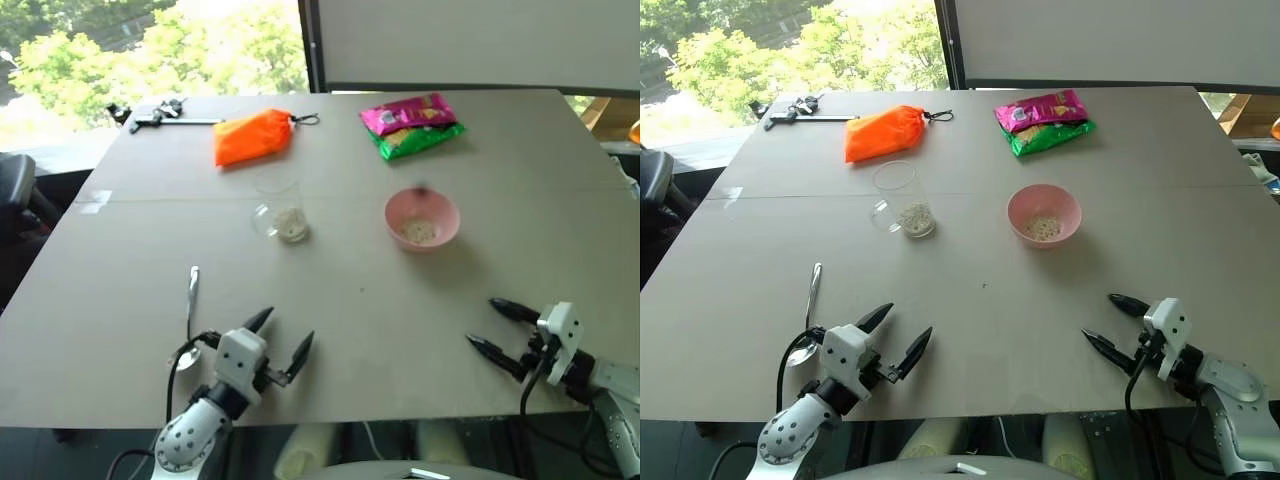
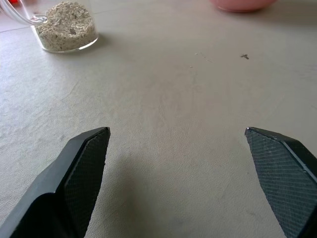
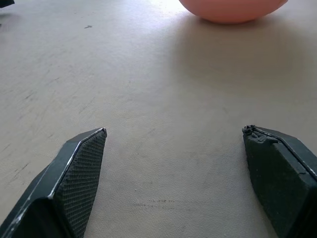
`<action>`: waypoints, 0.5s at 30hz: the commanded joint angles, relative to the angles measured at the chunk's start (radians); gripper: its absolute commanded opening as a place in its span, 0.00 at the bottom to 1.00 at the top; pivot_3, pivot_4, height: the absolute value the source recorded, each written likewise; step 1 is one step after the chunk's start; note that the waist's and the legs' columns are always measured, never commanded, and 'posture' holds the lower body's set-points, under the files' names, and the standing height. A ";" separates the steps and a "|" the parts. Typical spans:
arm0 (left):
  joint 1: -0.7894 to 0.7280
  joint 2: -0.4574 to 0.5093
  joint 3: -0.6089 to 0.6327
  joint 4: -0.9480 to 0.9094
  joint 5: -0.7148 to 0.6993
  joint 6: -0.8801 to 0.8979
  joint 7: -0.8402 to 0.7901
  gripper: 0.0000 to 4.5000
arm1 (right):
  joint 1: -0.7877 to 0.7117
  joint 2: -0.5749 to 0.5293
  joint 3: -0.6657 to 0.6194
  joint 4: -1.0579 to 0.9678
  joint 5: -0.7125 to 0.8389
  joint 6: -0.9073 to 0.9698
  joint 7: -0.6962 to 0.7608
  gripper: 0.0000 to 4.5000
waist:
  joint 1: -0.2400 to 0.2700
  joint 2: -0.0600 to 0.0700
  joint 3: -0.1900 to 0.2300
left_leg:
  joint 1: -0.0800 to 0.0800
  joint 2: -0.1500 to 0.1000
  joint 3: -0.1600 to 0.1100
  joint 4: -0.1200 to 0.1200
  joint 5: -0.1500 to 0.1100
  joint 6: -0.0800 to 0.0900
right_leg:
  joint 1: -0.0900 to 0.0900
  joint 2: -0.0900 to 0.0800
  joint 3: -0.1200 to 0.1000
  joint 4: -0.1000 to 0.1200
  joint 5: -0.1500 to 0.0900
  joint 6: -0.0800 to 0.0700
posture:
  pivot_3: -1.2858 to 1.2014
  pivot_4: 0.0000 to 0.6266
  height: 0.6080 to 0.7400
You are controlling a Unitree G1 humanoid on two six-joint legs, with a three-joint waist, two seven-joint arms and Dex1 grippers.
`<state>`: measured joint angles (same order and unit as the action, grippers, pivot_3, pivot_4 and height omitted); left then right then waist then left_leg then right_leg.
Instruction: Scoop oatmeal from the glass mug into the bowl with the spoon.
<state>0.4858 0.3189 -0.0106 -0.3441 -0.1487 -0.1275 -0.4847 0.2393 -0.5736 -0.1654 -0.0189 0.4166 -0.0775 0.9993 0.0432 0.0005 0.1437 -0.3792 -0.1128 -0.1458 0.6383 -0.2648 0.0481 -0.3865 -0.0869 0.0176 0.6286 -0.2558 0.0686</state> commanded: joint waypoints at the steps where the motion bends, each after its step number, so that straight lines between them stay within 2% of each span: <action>1: 0.003 -0.002 -0.016 -0.010 0.003 0.003 0.003 1.00 | 0.003 -0.010 -0.009 0.032 -0.009 0.003 0.005 0.99 | 0.000 0.000 0.000 | 0.000 0.000 0.000 0.000 0.000 0.000 | 0.000 0.000 0.000 0.000 0.000 0.000 | 0.52 0.24 1.00; 15: -0.002 -0.032 -0.016 -0.027 0.018 0.018 0.046 1.00 | -0.022 -0.021 0.001 0.028 -0.019 0.004 0.018 0.99 | 0.000 0.000 0.000 | 0.000 0.000 0.000 0.004 0.000 0.000 | 0.000 0.000 0.000 0.004 0.000 0.000 | 0.52 0.24 1.00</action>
<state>0.4804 0.2936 -0.0144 -0.3453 -0.1398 -0.1200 -0.4554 0.2110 -0.5821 -0.1644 0.0005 0.4034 -0.0874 1.0133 0.0431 0.0006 0.1436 -0.3792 -0.1128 -0.1456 0.6422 -0.2649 0.0481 -0.3865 -0.0869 0.0177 0.6328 -0.2557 0.0685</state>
